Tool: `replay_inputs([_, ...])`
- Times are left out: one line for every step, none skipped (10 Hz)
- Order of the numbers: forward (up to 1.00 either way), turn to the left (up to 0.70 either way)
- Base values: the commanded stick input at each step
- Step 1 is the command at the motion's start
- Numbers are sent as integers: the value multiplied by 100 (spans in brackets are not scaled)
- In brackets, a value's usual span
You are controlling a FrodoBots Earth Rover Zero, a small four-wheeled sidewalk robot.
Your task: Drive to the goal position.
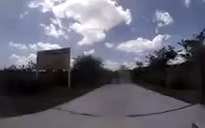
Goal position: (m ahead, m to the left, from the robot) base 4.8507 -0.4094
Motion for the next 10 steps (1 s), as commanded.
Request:
replay_inputs([85, 0])
replay_inputs([85, 0])
replay_inputs([85, 0])
replay_inputs([85, 0])
replay_inputs([85, 0])
replay_inputs([85, 0])
replay_inputs([85, 0])
replay_inputs([85, 0])
replay_inputs([85, 0])
replay_inputs([85, 0])
